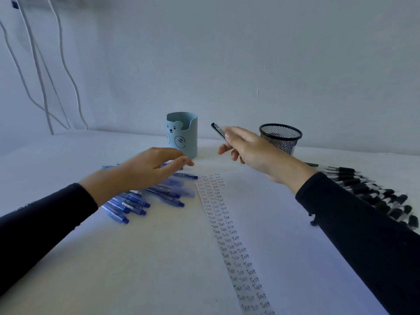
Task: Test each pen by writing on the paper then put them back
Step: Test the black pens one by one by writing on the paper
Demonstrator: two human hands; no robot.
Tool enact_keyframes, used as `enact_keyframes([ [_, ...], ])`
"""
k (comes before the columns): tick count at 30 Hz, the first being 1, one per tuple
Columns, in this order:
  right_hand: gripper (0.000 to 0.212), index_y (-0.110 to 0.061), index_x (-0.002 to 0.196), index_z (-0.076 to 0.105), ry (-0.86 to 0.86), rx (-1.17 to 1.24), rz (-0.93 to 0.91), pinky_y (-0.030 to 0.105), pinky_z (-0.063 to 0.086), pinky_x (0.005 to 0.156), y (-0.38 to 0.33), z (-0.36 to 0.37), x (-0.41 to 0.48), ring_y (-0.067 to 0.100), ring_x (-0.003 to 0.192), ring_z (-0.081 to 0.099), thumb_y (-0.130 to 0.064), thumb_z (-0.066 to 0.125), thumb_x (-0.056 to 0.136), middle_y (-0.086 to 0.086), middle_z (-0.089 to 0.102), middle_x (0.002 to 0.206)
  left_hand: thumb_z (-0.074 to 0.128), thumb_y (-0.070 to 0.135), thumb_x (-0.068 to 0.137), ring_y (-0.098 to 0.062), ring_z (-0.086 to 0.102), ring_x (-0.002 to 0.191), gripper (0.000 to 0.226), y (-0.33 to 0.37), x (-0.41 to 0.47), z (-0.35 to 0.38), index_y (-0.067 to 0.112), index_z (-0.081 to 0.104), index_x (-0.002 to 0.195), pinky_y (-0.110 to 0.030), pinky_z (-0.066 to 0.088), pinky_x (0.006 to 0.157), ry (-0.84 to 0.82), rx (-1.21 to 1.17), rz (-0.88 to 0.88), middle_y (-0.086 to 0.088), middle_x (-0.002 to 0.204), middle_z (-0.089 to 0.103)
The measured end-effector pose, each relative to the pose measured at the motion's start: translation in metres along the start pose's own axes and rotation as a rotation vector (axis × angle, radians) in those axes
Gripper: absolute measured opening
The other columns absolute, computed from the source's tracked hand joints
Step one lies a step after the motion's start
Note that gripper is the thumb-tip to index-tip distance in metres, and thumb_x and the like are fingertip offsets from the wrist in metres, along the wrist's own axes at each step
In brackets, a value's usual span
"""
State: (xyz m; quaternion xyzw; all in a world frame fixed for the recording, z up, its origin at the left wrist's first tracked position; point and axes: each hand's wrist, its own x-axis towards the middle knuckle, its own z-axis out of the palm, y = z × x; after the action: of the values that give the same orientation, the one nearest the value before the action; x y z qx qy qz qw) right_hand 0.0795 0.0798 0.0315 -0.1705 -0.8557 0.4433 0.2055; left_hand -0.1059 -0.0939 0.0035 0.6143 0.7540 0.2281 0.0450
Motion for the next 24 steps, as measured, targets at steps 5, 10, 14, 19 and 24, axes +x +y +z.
enact_keyframes([
  [5, 0.026, -0.025, 0.121, 0.062, 0.007, -0.022, -0.07, 0.02, 0.043, 0.077, 0.001, 0.005, -0.003, 0.005, 0.074, 0.05, -0.028, 0.043, 0.105, -0.013, 0.066, 0.091, 0.017, 0.071, 0.086, -0.012, 0.051, 0.114, 0.066, -0.023, -0.005, -0.004, 0.037, 0.059, 0.124, -0.034, 0.039, 0.1, 0.067, 0.145, -0.236, 0.011, 0.13, 0.058],
  [10, 0.025, -0.019, 0.118, 0.067, 0.025, -0.059, -0.079, 0.017, 0.037, 0.067, 0.013, 0.011, -0.005, 0.009, 0.073, 0.044, -0.024, 0.048, 0.103, -0.003, 0.053, 0.084, 0.016, 0.082, 0.072, -0.011, 0.046, 0.128, 0.08, -0.033, -0.016, -0.001, 0.045, 0.049, 0.135, -0.039, 0.034, 0.112, -0.013, 0.194, -0.302, 0.015, 0.141, 0.05],
  [14, 0.027, -0.01, 0.123, 0.066, 0.02, -0.227, -0.124, 0.004, 0.033, 0.062, 0.02, 0.013, -0.004, 0.003, 0.077, 0.047, -0.014, 0.048, 0.103, 0.005, 0.058, 0.103, 0.014, 0.08, 0.072, -0.012, 0.044, 0.126, 0.077, -0.032, -0.017, 0.002, 0.05, 0.045, 0.135, -0.041, 0.034, 0.11, -0.015, 0.234, -0.281, 0.014, 0.139, 0.049],
  [19, 0.036, -0.017, 0.129, 0.063, -0.02, -0.442, -0.116, -0.001, 0.032, 0.068, 0.034, 0.011, -0.003, 0.003, 0.085, 0.049, -0.007, 0.043, 0.101, 0.002, 0.048, 0.111, 0.012, 0.079, 0.071, -0.011, 0.038, 0.12, 0.073, -0.027, -0.028, 0.005, 0.056, 0.043, 0.133, -0.04, 0.03, 0.109, -0.006, 0.203, -0.245, 0.016, 0.123, 0.043],
  [24, 0.036, -0.019, 0.124, 0.067, -0.014, -0.488, -0.093, 0.003, 0.033, 0.067, 0.04, 0.01, -0.006, 0.01, 0.088, 0.049, -0.004, 0.044, 0.1, 0.006, 0.05, 0.109, 0.011, 0.079, 0.072, -0.006, 0.035, 0.115, 0.073, -0.02, -0.043, 0.008, 0.055, 0.042, 0.134, -0.037, 0.03, 0.108, -0.026, 0.194, -0.171, 0.02, 0.118, 0.04],
])
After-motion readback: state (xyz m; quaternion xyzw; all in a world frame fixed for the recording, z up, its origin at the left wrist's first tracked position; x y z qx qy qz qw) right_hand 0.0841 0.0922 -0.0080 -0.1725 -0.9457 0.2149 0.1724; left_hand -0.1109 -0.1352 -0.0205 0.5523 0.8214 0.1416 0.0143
